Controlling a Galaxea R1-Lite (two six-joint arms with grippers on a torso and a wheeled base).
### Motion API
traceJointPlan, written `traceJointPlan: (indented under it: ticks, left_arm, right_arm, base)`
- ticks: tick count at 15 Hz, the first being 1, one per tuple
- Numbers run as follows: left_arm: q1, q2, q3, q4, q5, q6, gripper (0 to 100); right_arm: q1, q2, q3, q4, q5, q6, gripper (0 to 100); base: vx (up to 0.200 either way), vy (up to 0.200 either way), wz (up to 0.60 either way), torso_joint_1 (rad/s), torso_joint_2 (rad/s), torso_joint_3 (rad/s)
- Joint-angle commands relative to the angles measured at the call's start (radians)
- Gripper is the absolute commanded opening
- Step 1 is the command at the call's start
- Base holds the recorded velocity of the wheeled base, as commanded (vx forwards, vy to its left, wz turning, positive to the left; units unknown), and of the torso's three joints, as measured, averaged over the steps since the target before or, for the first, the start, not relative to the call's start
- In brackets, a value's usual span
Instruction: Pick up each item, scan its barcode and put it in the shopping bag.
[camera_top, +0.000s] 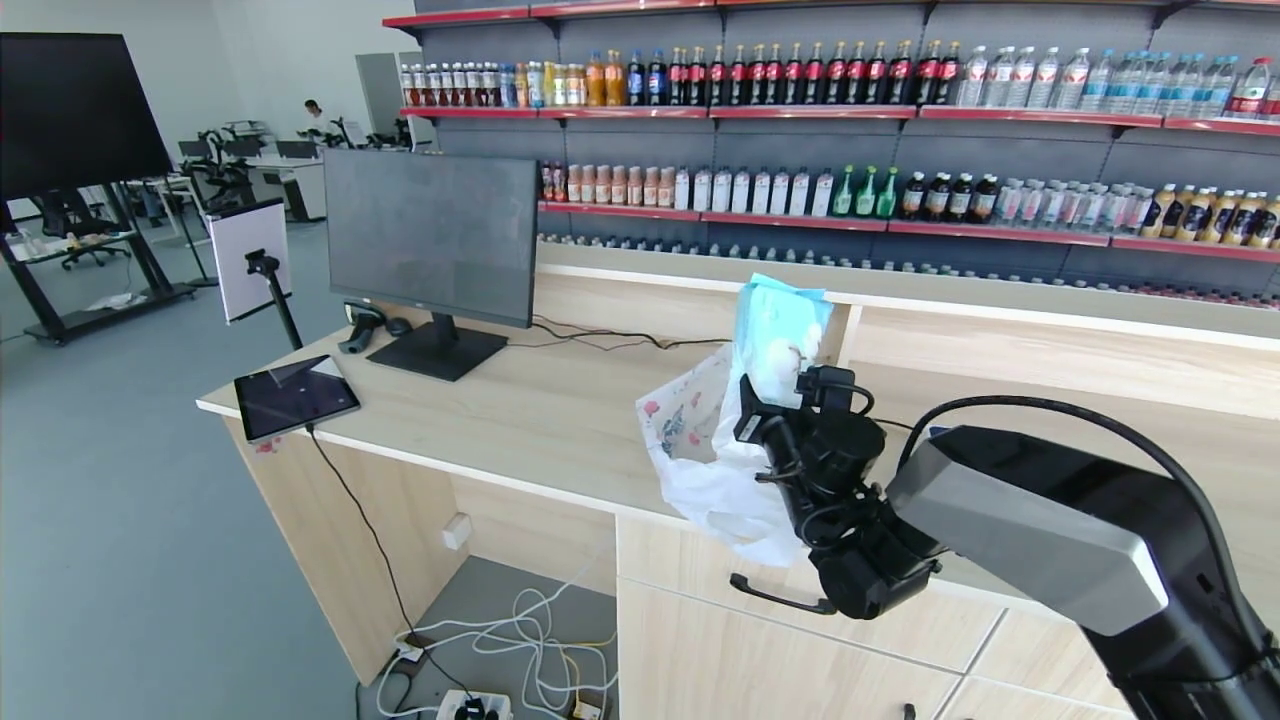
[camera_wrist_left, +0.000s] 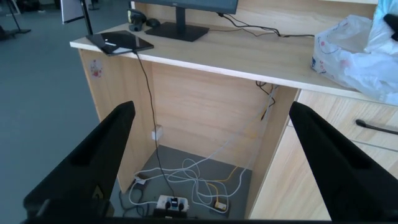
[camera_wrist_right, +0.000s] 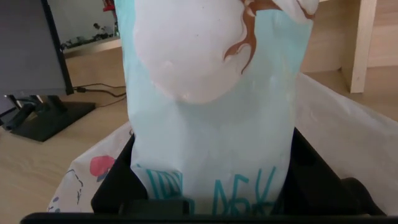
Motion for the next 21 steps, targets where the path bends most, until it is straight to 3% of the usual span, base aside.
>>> traceJointPlan:
  ticks: [1, 3, 5, 6, 21]
  left_arm:
    - [0.0, 0.0, 0.0, -0.001, 0.0, 0.001, 100]
    - [0.0, 0.0, 0.0, 0.004, 0.0, -0.001, 100]
    - [0.0, 0.0, 0.0, 0.004, 0.0, 0.001, 100]
    - [0.0, 0.0, 0.0, 0.004, 0.0, -0.001, 100]
    - [0.0, 0.0, 0.0, 0.007, 0.001, -0.027, 100]
  right_arm:
    - [0.001, 0.043, -0.017, -0.002, 0.006, -0.002, 0]
    - [0.004, 0.038, 0.025, -0.004, 0.017, -0.005, 0]
    - [0.008, 0.001, 0.181, -0.01, 0.101, -0.025, 0]
    - [0.007, -0.017, 0.195, -0.01, 0.109, -0.032, 0]
    - [0.018, 0.015, 0.233, -0.01, 0.101, -0.029, 0]
  base:
    - [0.0, 0.0, 0.0, 0.0, 0.0, 0.0]
    - [0.0, 0.0, 0.0, 0.0, 0.0, 0.0]
    - [0.0, 0.0, 0.0, 0.0, 0.0, 0.0]
    - [0.0, 0.0, 0.0, 0.0, 0.0, 0.0]
    - [0.0, 0.0, 0.0, 0.0, 0.0, 0.0]
